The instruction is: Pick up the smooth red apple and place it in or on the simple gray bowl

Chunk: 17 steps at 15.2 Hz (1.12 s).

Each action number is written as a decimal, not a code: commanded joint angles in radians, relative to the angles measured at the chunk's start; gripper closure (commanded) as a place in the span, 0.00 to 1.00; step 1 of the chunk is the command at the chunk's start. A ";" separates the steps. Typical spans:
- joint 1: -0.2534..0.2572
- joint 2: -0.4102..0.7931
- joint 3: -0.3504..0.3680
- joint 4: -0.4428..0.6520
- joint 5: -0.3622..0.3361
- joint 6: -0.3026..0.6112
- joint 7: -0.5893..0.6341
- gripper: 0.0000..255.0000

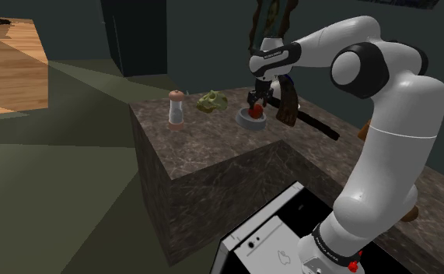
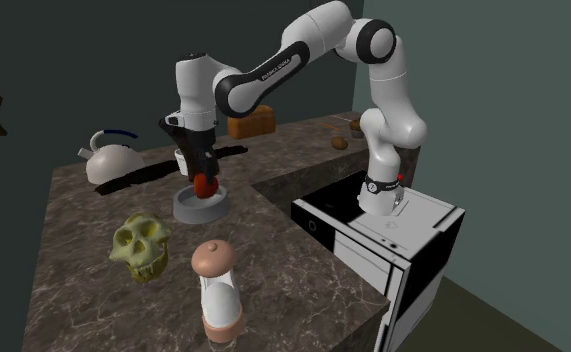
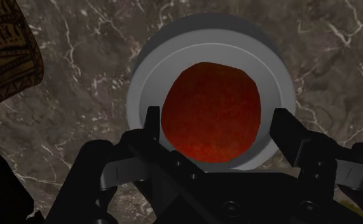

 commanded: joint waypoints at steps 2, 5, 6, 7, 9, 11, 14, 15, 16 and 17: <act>0.000 0.000 0.000 0.000 0.000 0.000 0.000 0.00; 0.000 0.000 0.000 0.000 0.000 0.000 0.000 0.00; 0.002 -0.012 0.000 0.017 -0.002 -0.029 0.001 0.00; 0.004 -0.023 0.000 0.036 -0.003 -0.059 0.002 0.00; 0.008 -0.039 0.000 0.074 -0.006 -0.113 0.003 0.00; 0.008 -0.039 0.000 0.074 -0.006 -0.113 0.003 0.00; 0.008 -0.039 0.000 0.074 -0.006 -0.113 0.003 0.00; 0.008 -0.039 0.000 0.074 -0.006 -0.113 0.003 0.00; 0.008 -0.039 0.000 0.074 -0.006 -0.113 0.003 0.00; 0.008 -0.039 0.000 0.074 -0.006 -0.113 0.003 0.00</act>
